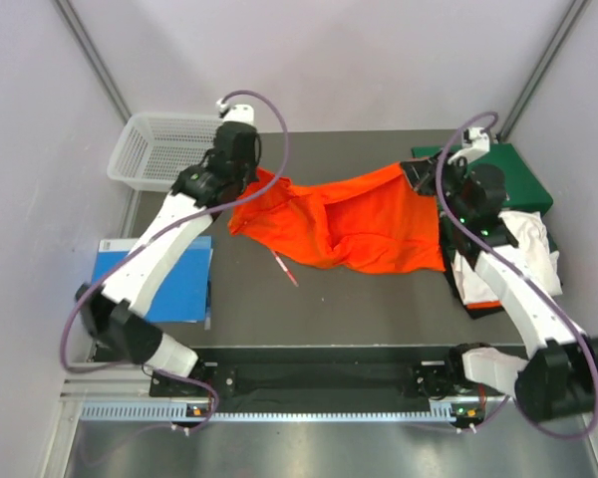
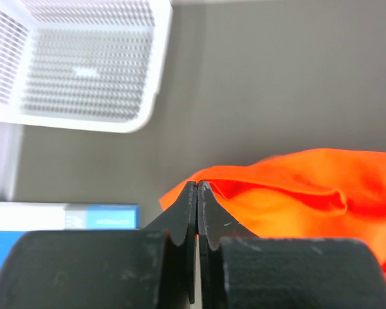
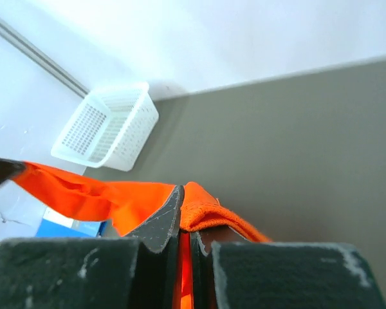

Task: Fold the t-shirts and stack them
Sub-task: Flatten out the tshirt

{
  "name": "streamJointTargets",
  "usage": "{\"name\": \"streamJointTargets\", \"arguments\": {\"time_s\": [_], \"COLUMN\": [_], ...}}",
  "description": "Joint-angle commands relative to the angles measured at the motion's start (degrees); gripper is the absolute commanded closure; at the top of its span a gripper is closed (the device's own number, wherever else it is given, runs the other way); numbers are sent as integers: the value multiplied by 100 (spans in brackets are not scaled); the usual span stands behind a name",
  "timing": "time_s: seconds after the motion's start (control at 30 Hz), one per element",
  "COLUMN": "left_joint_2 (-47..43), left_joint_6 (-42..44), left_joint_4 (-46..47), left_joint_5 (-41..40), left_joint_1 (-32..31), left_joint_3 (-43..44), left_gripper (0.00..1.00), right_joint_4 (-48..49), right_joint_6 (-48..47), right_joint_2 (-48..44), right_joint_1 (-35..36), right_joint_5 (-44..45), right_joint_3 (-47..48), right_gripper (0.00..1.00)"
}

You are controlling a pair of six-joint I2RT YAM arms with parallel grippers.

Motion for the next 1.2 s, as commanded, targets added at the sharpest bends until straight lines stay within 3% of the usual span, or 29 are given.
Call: {"name": "streamJointTargets", "arguments": {"time_s": [0.0, 0.1, 0.23, 0.57, 0.87, 1.17], "left_joint_2": [-1352, -2117, -2811, -3375, -3156, -2200], "left_joint_6": [113, 254, 438, 272, 272, 535], "left_joint_4": [133, 37, -279, -1176, -1071, -500], "left_joint_5": [-374, -445, -191, 970, 1392, 865], "left_joint_1": [30, 30, 30, 30, 30, 30], "left_joint_3": [-174, -157, 483, 1917, 2524, 2155], "left_gripper": [100, 100, 100, 100, 100, 100], "right_joint_4": [-770, -1218, -1824, -2757, -2951, -2758], "right_joint_6": [-634, -731, -749, -696, -793, -1012], "right_joint_2": [-1168, -1766, -2331, -3447, -3720, -3308], "right_joint_1": [46, 46, 55, 63, 63, 63], "right_joint_5": [105, 53, -123, -536, -352, 122], "right_joint_3": [316, 491, 790, 1792, 2197, 1583], "right_gripper": [100, 100, 100, 100, 100, 100]}}
